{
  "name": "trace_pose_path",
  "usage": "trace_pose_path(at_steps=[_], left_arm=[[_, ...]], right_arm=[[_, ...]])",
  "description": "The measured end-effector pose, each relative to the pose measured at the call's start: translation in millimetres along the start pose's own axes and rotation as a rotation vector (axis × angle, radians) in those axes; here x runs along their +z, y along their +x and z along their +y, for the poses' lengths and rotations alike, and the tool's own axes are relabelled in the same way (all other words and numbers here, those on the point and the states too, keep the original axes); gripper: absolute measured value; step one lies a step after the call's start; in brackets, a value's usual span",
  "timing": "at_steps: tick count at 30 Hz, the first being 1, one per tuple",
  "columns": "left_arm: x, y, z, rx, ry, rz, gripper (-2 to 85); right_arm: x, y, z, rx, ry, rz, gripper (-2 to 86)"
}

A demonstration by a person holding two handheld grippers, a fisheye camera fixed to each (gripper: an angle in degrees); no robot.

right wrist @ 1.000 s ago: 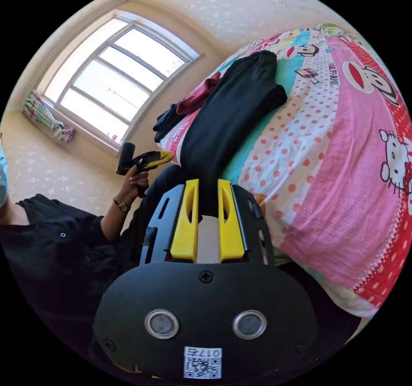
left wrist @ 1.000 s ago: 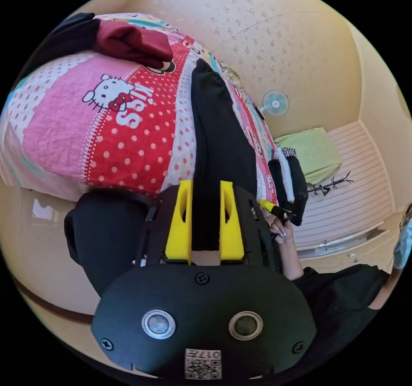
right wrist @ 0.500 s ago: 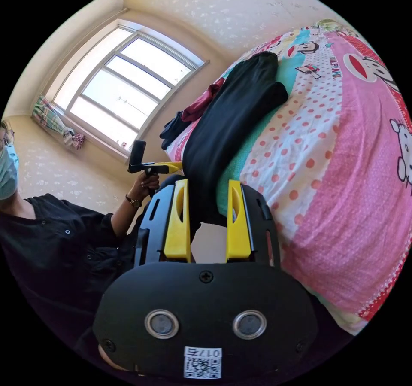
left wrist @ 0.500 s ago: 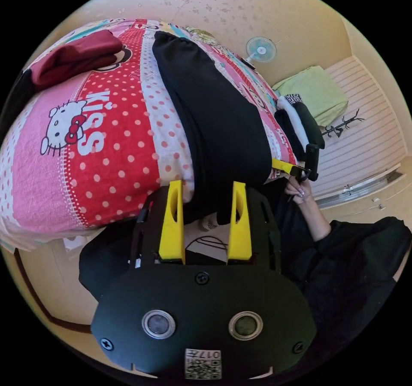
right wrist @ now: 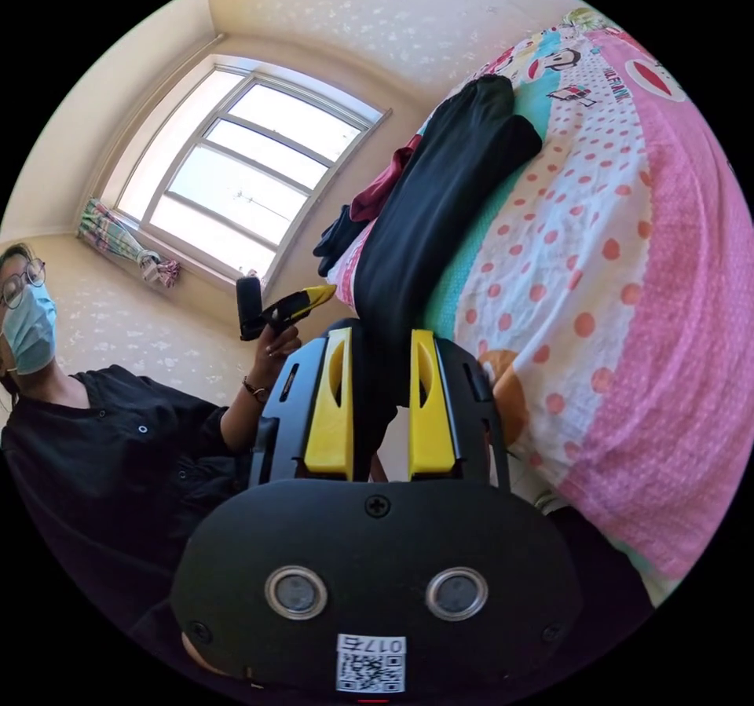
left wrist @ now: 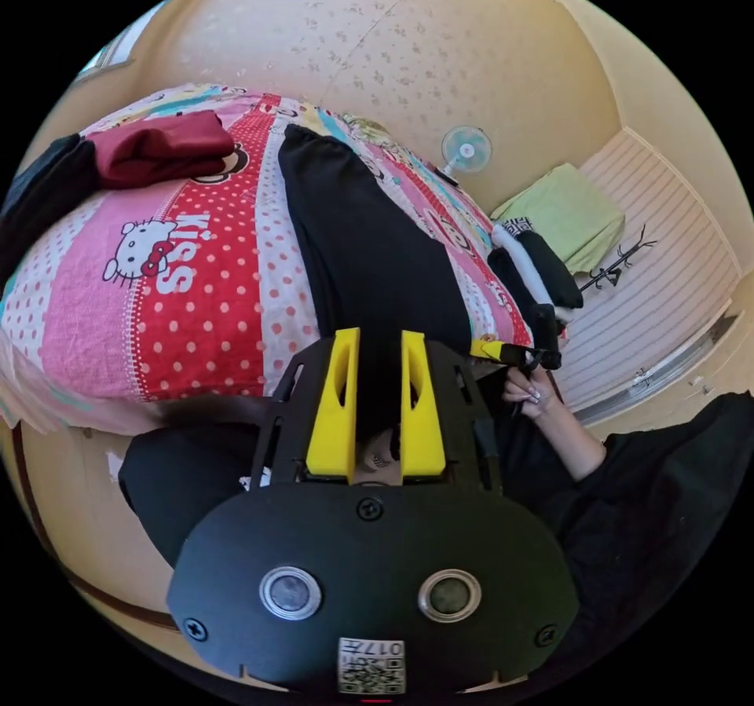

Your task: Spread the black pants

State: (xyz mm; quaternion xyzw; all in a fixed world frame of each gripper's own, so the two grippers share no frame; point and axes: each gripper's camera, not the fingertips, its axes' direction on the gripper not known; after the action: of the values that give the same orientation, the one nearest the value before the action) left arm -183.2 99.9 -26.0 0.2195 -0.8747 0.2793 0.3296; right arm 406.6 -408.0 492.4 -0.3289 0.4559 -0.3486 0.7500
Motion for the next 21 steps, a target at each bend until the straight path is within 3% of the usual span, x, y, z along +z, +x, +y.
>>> trace_pose_path(at_steps=[5,9,14,18,21], left_arm=[[39.1,0.1,-5.6,-0.063,-0.086,-0.035,8.4],[38.3,8.8,-4.6,-0.07,-0.048,-0.019,0.7],[20.6,5.7,3.0,-0.112,0.027,-0.05,0.4],[35.0,-1.3,4.5,-0.179,-0.007,-0.036,7.4],[26.3,-3.1,10.6,-0.194,0.075,0.007,13.1]], right_arm=[[12.6,-6.1,-11.2,0.002,0.004,0.02,10.4],[24.4,-18.4,-18.2,-0.01,0.0,0.133,5.2],[41.3,-42.0,-32.5,-0.119,-0.036,0.137,3.6],[68.8,-35.2,-43.5,-0.051,-0.103,0.221,5.1],[56.8,-36.8,-48.4,-0.045,-0.003,0.16,8.7]])
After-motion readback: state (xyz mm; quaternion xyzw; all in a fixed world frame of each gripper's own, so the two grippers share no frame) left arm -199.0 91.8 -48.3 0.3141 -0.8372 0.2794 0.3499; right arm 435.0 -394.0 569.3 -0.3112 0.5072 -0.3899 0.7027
